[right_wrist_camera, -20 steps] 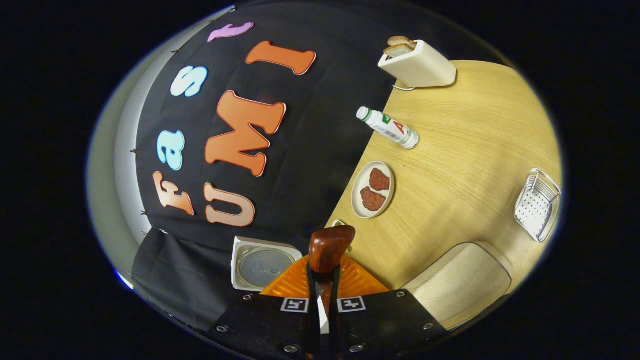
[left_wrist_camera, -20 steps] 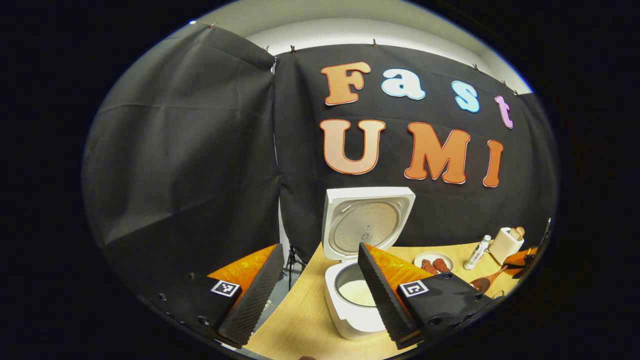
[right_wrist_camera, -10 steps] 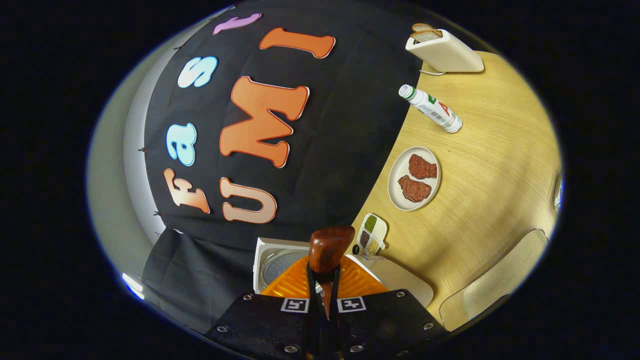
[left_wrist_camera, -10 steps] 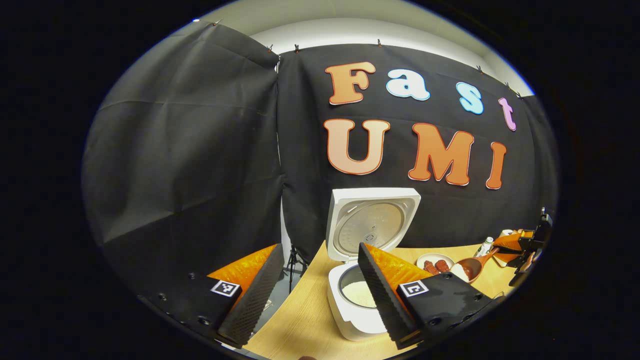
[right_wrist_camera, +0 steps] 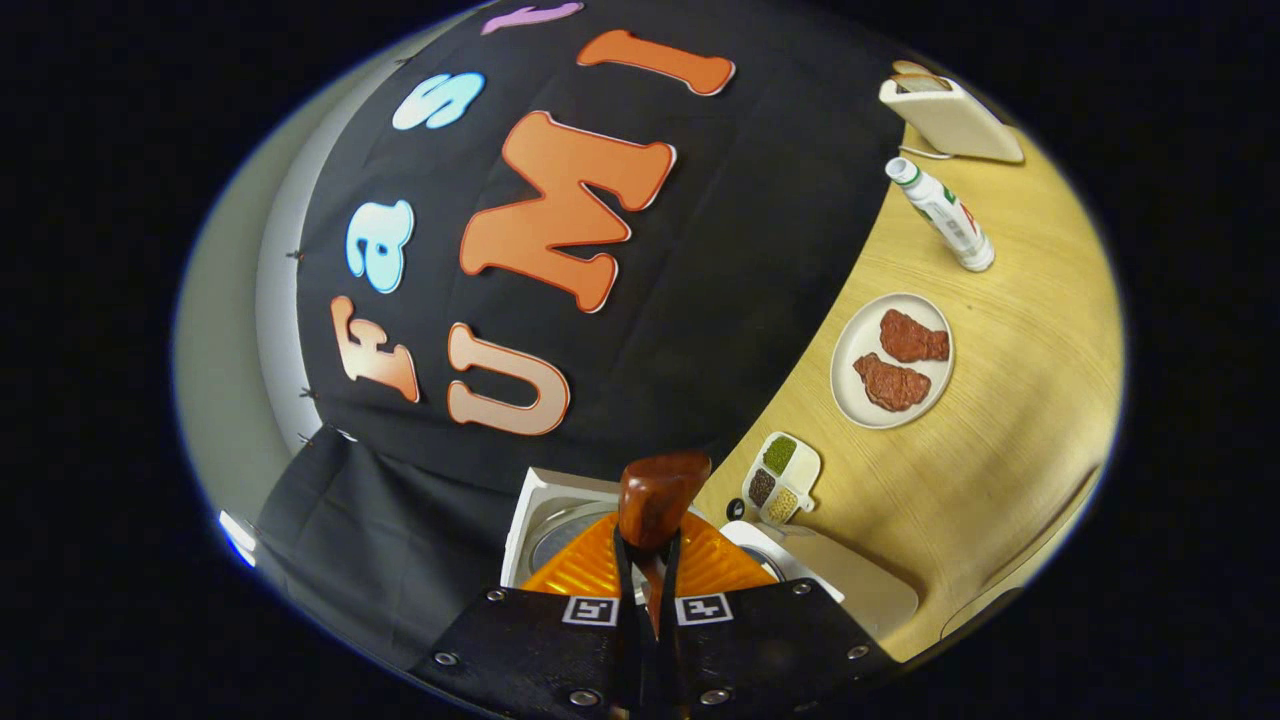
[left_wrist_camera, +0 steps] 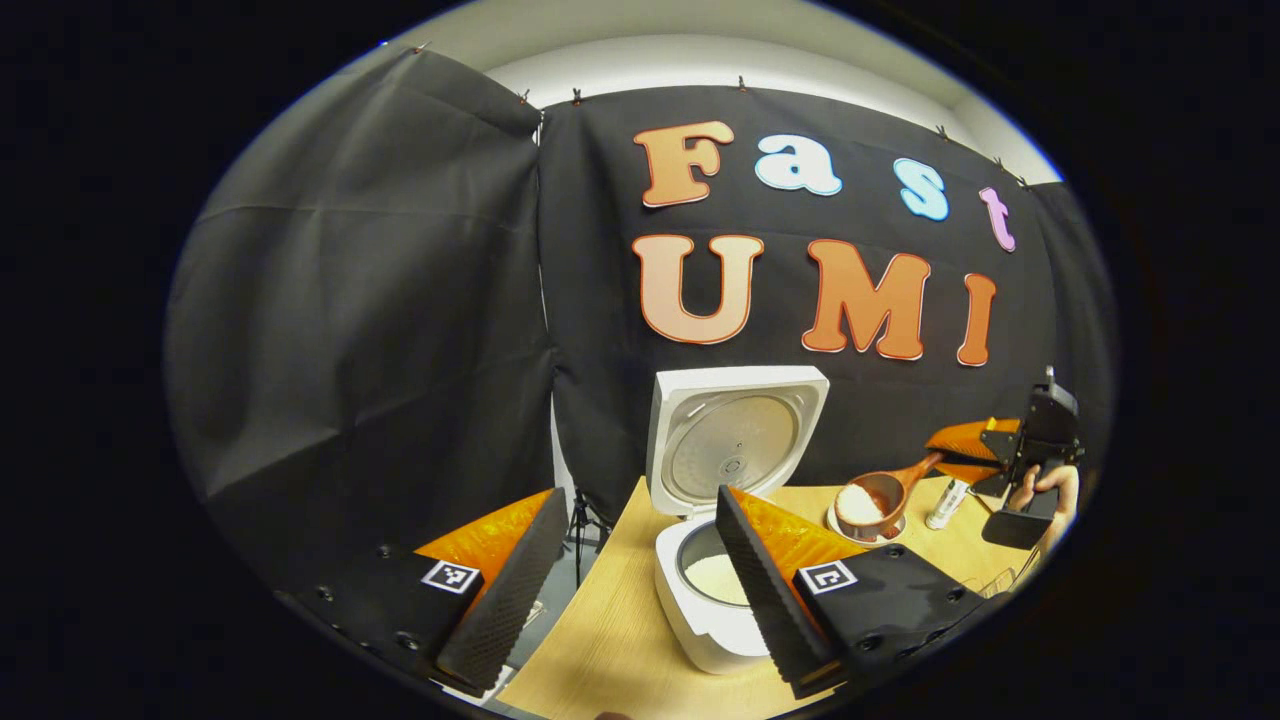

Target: Close the left gripper, press the button to open the rice cooker; take a wooden spoon from the chopstick holder with the right hand, scoop a spoonful of rice and pour it into the rice cooker, then put the wooden spoon back into the chopstick holder.

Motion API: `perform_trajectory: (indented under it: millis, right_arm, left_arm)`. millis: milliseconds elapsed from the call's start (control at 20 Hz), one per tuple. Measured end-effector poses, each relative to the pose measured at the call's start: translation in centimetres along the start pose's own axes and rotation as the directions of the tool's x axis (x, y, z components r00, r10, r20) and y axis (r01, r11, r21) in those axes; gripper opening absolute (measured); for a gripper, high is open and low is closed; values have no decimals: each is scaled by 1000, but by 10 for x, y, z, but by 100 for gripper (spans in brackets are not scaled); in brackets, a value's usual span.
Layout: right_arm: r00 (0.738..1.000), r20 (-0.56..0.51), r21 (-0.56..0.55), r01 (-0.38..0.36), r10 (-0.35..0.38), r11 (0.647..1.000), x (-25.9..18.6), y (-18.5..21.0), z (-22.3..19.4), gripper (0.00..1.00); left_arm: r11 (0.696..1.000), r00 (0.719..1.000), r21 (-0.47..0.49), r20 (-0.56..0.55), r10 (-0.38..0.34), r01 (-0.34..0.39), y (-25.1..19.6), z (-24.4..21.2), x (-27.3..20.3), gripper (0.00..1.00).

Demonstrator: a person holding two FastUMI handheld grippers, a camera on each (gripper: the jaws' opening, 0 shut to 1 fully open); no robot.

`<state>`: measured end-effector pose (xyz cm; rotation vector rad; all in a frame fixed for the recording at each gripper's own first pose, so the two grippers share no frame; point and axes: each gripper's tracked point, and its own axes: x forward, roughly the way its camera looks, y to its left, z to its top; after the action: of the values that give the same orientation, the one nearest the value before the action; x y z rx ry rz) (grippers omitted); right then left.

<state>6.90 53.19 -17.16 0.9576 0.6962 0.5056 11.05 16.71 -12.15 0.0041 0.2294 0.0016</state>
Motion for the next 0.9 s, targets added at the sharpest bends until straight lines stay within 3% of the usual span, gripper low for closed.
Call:
perform_trajectory:
  millis: [150, 400, 900]
  right_arm:
    - [1000, 25, -127, 1, 2, 992, 8, 21, -2, 7]
    - [999, 35, -225, 8, -1, 974, 18, 38, -6, 6]
    - [998, 61, -423, 4, 24, 906, 16, 68, -12, 7]
  left_arm:
    - [999, 999, 24, -5, -42, 42, -7, -4, -5, 100]
    - [996, 996, 33, -12, -88, 88, -14, -9, -10, 100]
    - [994, 994, 29, 21, -103, 103, -18, 1, -18, 100]
